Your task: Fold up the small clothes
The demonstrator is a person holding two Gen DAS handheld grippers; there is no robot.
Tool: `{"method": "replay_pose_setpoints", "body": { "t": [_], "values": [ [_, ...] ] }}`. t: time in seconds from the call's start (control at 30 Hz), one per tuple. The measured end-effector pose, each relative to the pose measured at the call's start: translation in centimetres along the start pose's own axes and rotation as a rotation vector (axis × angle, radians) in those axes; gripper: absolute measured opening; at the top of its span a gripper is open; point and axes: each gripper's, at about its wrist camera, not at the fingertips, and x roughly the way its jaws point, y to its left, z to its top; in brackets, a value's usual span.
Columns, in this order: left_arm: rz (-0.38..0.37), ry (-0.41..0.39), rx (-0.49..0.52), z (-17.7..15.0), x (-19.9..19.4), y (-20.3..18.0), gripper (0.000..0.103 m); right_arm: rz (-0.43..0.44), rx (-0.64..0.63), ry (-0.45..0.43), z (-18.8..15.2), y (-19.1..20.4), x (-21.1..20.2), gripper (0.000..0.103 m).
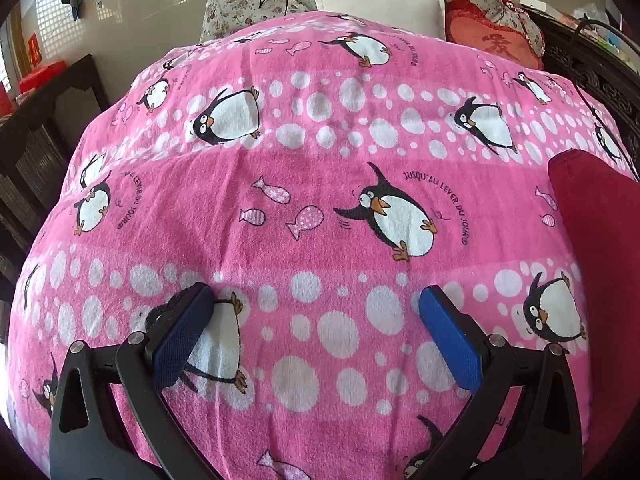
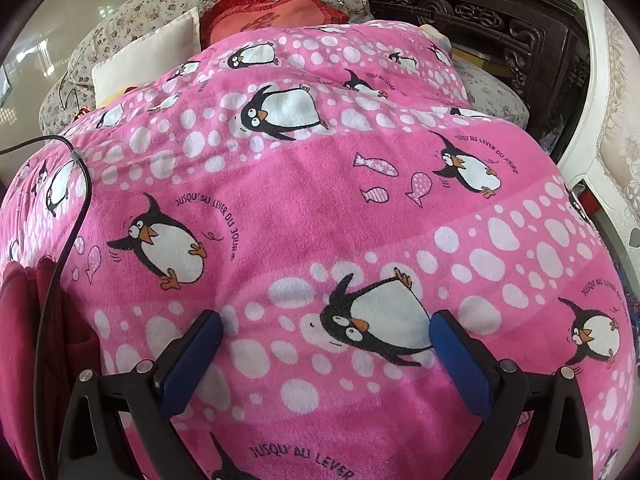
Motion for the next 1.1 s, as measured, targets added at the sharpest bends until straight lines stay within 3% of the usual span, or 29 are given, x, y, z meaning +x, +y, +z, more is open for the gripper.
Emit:
{"method": "replay_pose_setpoints", "body": {
  "t": [1.1],
  "values": [
    [-0.009,0.002,-0.007,0.0,0.0,0.05,0.103,0.001,-0.001,0.002,0.0,0.06,0.0,0.103]
  ]
}}
